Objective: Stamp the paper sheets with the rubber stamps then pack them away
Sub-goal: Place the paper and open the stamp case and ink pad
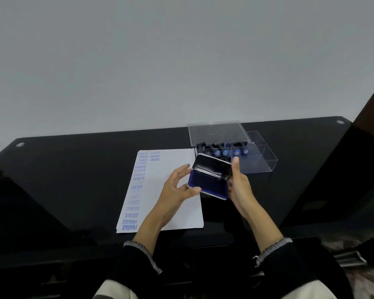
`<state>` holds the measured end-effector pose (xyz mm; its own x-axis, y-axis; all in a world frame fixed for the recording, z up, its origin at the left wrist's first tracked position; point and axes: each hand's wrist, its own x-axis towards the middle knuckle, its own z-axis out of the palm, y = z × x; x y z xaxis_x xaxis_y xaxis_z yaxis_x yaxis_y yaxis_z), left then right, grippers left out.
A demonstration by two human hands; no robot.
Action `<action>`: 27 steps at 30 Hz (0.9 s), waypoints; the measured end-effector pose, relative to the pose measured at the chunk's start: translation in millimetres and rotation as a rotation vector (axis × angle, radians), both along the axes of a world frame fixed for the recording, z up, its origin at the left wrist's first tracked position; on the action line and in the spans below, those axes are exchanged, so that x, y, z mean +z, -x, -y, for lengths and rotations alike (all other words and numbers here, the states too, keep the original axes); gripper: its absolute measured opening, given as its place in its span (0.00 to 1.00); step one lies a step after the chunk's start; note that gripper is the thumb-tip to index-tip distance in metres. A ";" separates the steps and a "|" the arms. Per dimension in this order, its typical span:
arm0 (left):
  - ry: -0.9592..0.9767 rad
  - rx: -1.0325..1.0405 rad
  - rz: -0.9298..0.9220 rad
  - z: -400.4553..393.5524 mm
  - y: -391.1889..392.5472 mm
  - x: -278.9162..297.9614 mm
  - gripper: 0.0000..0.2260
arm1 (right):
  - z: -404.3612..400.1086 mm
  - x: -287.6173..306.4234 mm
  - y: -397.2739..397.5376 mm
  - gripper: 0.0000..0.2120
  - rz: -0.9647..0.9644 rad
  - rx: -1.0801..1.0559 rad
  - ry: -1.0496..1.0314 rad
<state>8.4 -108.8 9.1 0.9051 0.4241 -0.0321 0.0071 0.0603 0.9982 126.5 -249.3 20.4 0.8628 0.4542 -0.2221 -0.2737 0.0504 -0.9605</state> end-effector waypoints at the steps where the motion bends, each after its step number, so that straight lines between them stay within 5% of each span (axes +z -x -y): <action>1: -0.035 -0.026 -0.015 2.4 -0.7 -1.2 0.31 | 0.6 -2.0 -2.6 0.36 0.070 -0.070 0.121; 3: -0.108 -0.089 -0.053 9.9 -3.0 -2.2 0.33 | 6.5 -4.6 -7.1 0.40 0.200 -0.179 0.276; 7: -0.210 -0.184 -0.133 24.5 -7.7 -10.6 0.41 | 26.7 -10.0 -19.6 0.25 0.280 -0.233 0.400; 11: -0.297 -0.241 -0.202 38.7 -15.5 -12.7 0.45 | 41.4 -21.8 -29.2 0.21 0.321 -0.278 0.579; 27: -0.993 -0.118 -0.303 71.2 -37.4 -19.1 0.46 | 53.6 -22.5 -41.2 0.14 0.473 -0.286 0.806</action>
